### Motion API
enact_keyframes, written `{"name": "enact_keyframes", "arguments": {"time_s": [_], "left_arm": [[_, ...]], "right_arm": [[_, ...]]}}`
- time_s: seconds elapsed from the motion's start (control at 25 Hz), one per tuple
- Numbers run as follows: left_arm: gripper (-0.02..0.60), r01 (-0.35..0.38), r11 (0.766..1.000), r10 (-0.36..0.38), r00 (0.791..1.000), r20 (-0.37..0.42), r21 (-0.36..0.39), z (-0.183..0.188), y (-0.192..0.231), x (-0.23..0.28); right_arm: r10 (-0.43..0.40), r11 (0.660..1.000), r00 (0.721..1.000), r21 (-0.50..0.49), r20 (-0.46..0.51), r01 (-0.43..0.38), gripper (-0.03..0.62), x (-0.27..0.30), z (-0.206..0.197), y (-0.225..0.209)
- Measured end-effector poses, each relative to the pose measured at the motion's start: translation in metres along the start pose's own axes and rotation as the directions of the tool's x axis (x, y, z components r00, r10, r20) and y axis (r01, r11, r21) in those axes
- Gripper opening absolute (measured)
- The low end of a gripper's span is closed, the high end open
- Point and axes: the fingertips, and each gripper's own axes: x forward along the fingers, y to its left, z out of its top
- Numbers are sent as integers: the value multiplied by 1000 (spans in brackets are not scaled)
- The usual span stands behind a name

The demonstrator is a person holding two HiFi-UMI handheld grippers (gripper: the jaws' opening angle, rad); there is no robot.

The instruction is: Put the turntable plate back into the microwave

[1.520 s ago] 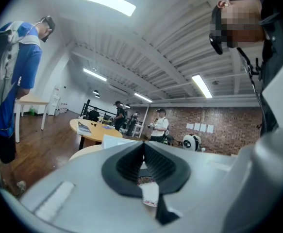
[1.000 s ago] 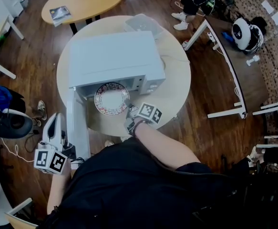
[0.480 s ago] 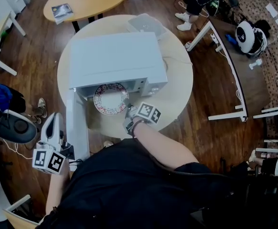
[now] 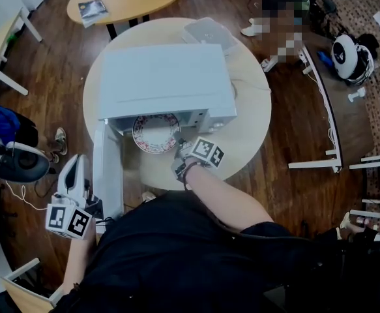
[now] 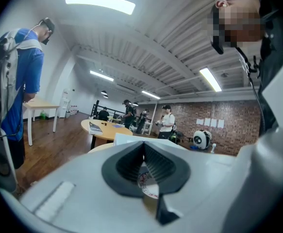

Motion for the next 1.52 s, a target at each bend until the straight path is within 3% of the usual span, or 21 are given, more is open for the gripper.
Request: {"name": "enact_keyframes", "arguments": {"time_s": [0.96,1.52], "left_arm": [[3,-43,999,42,998,-46,-17,-7,15,7],[3,8,1000,-9,999,-35,-22,-6,8,13]], "right_arm": [[-34,999,999,-17,16,35,18,33,16,-1],[-46,999,997,18,57,45,20,47,24,-1]]}}
